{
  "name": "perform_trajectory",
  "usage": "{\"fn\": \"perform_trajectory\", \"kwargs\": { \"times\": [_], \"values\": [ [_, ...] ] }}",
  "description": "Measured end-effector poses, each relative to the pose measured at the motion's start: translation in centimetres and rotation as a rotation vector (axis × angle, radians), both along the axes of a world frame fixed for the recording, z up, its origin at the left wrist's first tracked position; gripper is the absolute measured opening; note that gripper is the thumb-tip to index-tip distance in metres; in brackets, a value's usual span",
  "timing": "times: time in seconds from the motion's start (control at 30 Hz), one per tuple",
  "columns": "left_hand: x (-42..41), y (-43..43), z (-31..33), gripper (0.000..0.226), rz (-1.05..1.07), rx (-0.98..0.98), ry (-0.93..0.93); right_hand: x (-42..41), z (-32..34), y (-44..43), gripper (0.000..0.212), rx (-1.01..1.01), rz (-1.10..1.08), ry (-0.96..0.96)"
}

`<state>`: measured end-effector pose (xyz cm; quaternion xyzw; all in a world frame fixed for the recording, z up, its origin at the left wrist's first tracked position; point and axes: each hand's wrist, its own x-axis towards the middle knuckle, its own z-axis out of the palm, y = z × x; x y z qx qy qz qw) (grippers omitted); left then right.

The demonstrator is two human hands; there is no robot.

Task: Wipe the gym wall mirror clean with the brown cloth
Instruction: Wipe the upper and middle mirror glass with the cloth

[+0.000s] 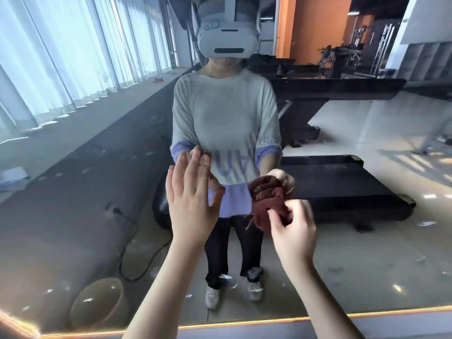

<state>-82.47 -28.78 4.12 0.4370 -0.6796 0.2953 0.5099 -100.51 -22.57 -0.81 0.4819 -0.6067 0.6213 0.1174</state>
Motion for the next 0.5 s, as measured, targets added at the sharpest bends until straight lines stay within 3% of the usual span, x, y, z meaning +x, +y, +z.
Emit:
{"fn": "perform_trajectory", "kwargs": {
  "times": [0.1,0.23,0.37,0.5],
  "values": [
    [0.0,0.0,-0.1,0.07,0.002,0.007,-0.004,1.0,-1.2,0.4,0.022,0.024,-0.029,-0.073],
    [0.0,0.1,-0.1,0.069,0.003,0.011,-0.009,2.0,-2.7,0.2,0.019,0.1,0.042,0.053],
    [-0.1,0.1,0.0,0.07,-0.01,0.007,-0.006,1.4,-3.3,0.4,0.019,0.098,-0.014,-0.105],
    [-0.1,0.2,-0.1,0.067,-0.003,0.005,-0.005,1.0,-1.2,0.5,0.021,0.053,0.005,-0.021]
  ]
}}
